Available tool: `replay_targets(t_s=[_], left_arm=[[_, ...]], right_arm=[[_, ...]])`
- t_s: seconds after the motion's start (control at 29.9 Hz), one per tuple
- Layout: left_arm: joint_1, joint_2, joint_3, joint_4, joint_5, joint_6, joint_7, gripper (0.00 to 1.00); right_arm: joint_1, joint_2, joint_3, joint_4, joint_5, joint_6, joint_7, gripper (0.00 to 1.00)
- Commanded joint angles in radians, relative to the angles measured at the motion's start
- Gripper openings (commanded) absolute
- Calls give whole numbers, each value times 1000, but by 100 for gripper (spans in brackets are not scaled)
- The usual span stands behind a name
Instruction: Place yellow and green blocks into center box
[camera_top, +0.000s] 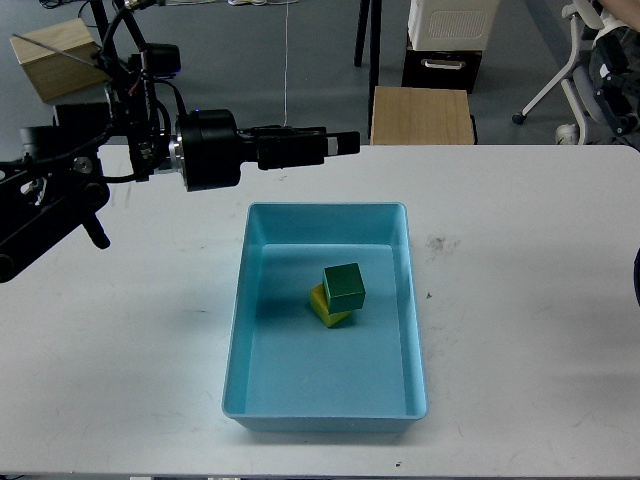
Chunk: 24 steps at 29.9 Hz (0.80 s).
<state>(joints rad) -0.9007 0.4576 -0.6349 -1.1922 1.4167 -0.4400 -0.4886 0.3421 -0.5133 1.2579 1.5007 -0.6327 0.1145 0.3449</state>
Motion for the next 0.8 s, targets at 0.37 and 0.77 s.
replay_targets(t_s=[0.37, 0.77], left_arm=[[439, 69, -180, 23, -1266, 72, 0, 100], [667, -11, -183, -79, -1617, -49, 0, 100]], right_arm=[[43, 303, -54, -117, 249, 4, -29, 99], [-330, 453, 178, 21, 541, 132, -210, 99]])
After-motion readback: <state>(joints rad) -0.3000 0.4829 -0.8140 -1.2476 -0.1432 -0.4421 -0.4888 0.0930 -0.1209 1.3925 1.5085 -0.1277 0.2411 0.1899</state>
